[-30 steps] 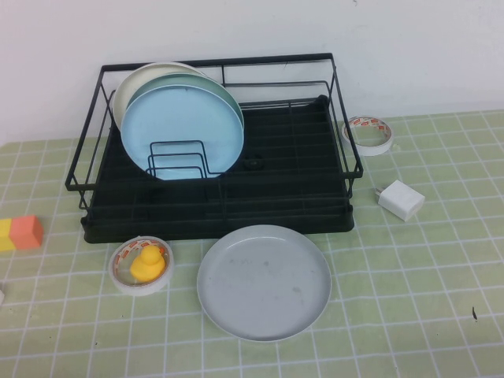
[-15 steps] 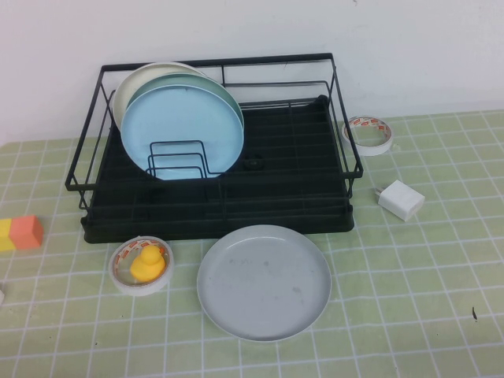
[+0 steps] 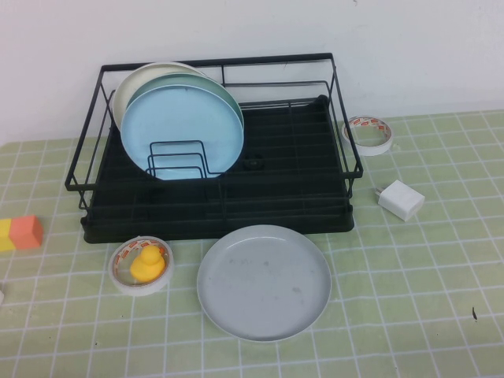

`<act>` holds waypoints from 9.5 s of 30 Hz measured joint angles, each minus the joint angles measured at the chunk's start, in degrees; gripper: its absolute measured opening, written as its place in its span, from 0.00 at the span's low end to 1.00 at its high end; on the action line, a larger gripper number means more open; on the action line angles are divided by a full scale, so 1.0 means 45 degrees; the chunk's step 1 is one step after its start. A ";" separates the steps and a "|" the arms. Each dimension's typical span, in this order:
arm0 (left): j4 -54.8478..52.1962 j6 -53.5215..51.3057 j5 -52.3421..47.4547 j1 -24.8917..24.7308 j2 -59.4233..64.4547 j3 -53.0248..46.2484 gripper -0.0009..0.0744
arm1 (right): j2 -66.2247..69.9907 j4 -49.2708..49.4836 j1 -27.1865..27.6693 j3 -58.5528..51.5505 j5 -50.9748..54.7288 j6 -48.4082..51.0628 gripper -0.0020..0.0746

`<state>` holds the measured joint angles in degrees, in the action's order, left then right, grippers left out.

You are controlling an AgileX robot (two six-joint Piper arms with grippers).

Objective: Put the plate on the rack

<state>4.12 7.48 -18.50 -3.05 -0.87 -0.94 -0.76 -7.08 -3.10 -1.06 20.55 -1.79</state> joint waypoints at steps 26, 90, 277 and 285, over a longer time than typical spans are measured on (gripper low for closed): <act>-0.0273 0.0000 0.2559 0.0000 0.0000 -0.0044 0.01 | 0.0000 0.0000 0.0000 -0.0113 -0.1668 0.0000 0.02; 0.2341 0.0617 -0.3211 0.0000 0.5583 0.4908 0.01 | 1.6313 1.3057 -0.1173 0.6981 0.1276 1.0652 0.02; 1.8745 -3.5790 -0.2374 -0.0087 2.2171 1.5713 0.17 | 1.2690 0.1009 -0.5977 1.4422 1.1200 0.5185 0.03; 1.9796 -3.7038 -0.3191 -0.0087 2.2682 1.5713 0.17 | 1.2690 0.1009 -0.5977 1.4422 1.1200 0.5185 0.03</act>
<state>93.20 -159.20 -32.86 -3.45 101.20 69.76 56.34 -2.54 -29.99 63.84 70.95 21.54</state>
